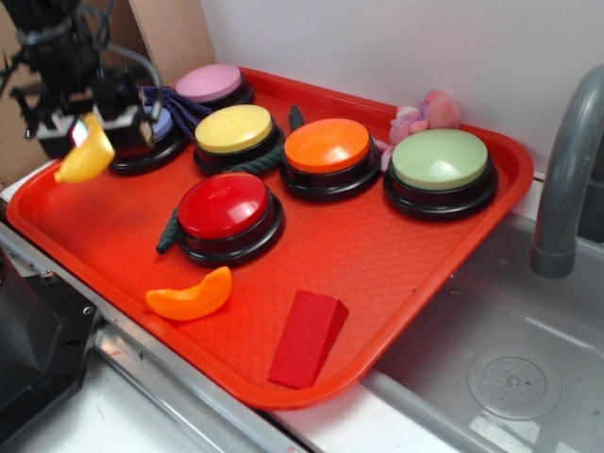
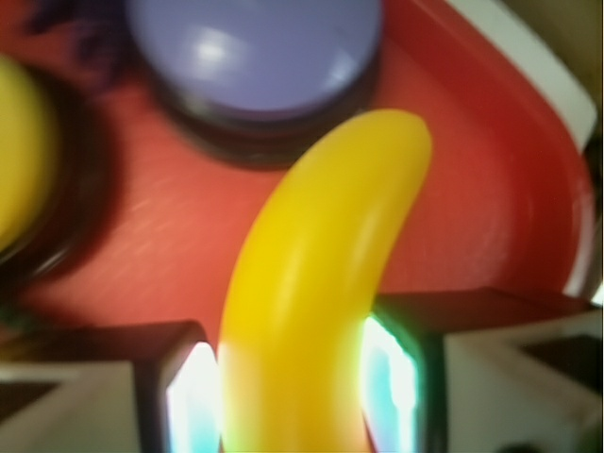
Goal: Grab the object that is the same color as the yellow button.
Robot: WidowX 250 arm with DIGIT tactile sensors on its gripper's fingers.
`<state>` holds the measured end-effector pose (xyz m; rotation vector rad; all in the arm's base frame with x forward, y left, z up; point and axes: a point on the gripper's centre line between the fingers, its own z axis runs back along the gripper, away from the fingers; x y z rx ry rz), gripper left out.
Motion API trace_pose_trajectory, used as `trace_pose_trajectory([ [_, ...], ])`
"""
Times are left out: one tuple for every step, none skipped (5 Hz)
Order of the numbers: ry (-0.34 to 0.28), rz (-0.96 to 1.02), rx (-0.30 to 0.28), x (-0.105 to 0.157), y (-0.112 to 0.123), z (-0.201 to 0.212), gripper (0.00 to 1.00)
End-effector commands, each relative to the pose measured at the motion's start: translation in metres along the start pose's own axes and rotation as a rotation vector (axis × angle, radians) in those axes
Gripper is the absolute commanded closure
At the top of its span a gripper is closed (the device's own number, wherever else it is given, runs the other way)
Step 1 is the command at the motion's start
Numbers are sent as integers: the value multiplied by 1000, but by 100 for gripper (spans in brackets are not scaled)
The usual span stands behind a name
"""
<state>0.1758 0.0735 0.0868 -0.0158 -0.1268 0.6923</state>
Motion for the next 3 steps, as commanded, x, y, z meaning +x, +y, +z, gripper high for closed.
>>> trace_pose_trajectory([
  [77, -326, -96, -26, -37, 56, 100],
  [99, -425, -113, -32, -41, 55, 100],
  [163, -456, 8, -33, -43, 65, 26],
])
